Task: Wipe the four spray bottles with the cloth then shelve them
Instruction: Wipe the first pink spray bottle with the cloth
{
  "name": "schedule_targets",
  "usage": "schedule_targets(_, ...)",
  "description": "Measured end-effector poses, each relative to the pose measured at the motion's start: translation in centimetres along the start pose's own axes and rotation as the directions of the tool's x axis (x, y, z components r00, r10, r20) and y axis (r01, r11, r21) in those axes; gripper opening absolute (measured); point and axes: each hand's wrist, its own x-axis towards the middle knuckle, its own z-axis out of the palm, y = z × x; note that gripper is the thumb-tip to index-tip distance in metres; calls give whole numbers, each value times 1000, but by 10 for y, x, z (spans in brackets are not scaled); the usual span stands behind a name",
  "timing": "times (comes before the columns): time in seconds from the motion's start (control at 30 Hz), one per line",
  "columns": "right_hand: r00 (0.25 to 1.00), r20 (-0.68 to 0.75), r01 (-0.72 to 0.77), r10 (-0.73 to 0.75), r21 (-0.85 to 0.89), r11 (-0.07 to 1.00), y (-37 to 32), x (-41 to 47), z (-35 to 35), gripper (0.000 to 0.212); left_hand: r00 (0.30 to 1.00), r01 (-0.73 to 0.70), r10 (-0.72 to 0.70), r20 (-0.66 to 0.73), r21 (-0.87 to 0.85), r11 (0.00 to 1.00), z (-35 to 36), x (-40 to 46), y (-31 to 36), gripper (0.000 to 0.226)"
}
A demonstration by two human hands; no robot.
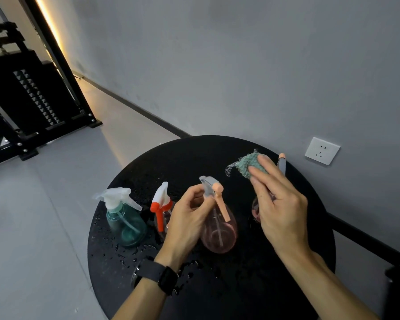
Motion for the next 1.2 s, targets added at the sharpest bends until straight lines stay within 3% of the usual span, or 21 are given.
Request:
schedule_targets(0.33, 1000, -13, -16, 16, 2, 1000, 1, 0, 2, 26, 976, 64, -38, -217, 115, 991, 2, 1, -12, 17)
schedule_targets(0.53, 1000, -10, -26, 26, 9, 1000, 5, -3, 4, 26, 973, 39, -16, -228, 97, 994, 3, 4, -16, 49)
schedule_targets(0.77, 1000, 3, -8, 8, -2, 1000, 5, -2, 6, 30, 975, 29, 10, -223, 173, 984, 4, 5, -20, 23)
schedule_targets(1.2, 999, 26, -27, 27, 5, 1000, 4, -3, 5, 27, 970, -7, 78, -230, 294, 956, 6, 10, -26, 26)
